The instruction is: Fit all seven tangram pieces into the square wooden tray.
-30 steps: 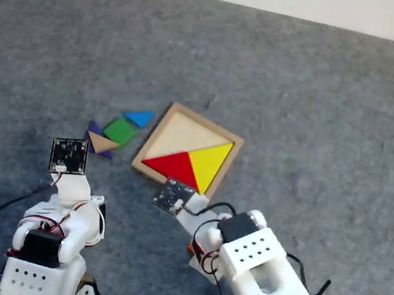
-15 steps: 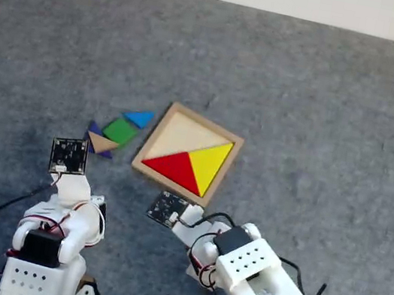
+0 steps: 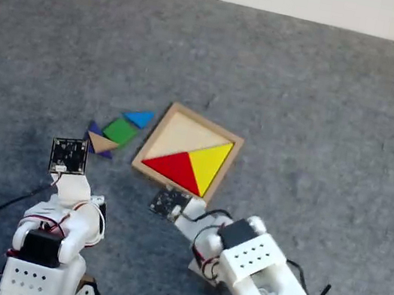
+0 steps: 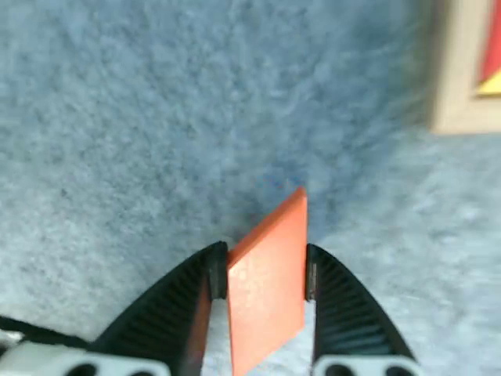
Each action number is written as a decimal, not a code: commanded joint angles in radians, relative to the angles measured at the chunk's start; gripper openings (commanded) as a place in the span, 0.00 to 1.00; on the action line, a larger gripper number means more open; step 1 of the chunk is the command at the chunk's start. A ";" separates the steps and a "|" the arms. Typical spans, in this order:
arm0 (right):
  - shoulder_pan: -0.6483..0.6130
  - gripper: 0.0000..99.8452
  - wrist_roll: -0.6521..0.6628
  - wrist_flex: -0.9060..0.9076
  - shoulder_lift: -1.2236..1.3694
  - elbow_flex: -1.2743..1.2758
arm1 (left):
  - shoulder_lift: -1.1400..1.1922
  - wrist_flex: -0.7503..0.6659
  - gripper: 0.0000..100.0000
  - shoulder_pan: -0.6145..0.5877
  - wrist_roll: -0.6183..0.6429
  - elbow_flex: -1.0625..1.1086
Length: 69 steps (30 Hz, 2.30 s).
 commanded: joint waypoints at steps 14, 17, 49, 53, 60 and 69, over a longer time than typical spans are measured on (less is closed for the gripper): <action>0.156 0.10 0.333 -0.170 -0.002 -0.371 | -0.004 0.005 0.01 -0.007 -0.006 0.019; 0.134 0.10 0.364 -0.255 0.044 -0.378 | -0.004 0.005 0.01 -0.007 -0.006 0.019; -0.013 0.26 0.410 -0.486 0.613 -0.607 | -0.004 0.005 0.01 -0.007 -0.006 0.019; -0.004 0.24 0.328 -0.486 0.565 -0.607 | -0.004 0.005 0.01 -0.007 -0.006 0.019; 0.065 0.01 0.003 -0.423 0.377 -0.601 | -0.004 0.005 0.01 -0.007 -0.006 0.019; 0.163 0.00 -0.285 -0.315 0.483 -0.607 | -0.004 0.005 0.01 -0.007 -0.006 0.019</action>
